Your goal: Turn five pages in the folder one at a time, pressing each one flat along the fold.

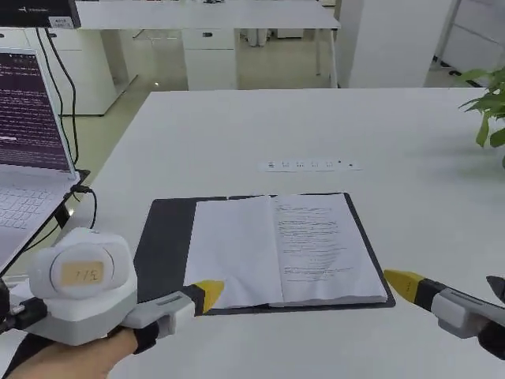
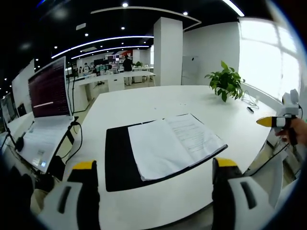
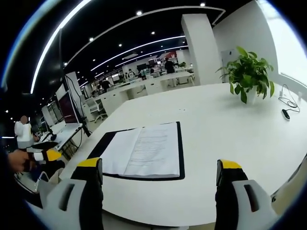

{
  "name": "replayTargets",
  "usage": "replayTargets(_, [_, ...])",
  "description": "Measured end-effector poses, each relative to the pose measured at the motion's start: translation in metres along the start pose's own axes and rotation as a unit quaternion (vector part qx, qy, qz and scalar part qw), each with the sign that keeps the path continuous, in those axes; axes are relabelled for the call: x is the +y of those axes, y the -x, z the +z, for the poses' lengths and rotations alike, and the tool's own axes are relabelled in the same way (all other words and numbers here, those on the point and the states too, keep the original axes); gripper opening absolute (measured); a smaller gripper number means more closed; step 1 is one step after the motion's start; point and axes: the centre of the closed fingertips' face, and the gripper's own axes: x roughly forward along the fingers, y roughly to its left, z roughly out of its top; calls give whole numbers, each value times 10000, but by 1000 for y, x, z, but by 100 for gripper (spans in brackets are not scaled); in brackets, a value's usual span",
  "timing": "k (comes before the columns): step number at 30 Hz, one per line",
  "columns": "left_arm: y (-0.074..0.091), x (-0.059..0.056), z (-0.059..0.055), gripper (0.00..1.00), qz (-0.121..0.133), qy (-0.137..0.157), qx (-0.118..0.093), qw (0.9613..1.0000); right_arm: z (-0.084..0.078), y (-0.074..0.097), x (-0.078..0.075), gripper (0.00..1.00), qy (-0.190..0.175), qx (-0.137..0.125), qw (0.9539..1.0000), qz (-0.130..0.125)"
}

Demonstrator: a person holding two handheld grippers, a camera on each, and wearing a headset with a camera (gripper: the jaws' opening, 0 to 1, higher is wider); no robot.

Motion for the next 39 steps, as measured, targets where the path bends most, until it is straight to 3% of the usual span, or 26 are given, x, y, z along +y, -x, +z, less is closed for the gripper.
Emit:
replayTargets(7, [-30, -26, 2, 99, -287, -117, 95, 9995, -3, -2, 0, 98, -48, 0, 10000, 21])
replayTargets(10, [-46, -41, 4, 91, -434, -243, 157, 9986, -5, -1, 1, 97, -78, 4, 10000, 29])
replayTargets(13, [-61, -59, 10, 94, -642, -276, 93, 9975, -8, 1, 0, 97, -134, 3, 9999, 2])
replayTargets(19, [-89, -87, 9, 84, -862, -654, 220, 9939, -13, 4, -4, 97, -260, -11, 9996, -76])
replayTargets(31, [-144, -137, -3, 71, -1277, -1034, 400, 9856, -15, 6, -8, 94, -429, -86, 9989, -178])
replayTargets(34, [-155, -151, -4, 71, -1386, -1047, 353, 9842, -15, 5, -8, 93, -460, -119, 9987, -176])
replayTargets(39, [-172, -173, -14, 67, -1511, -1044, 458, 9819, -19, 4, -8, 93, -462, -83, 9987, -179])
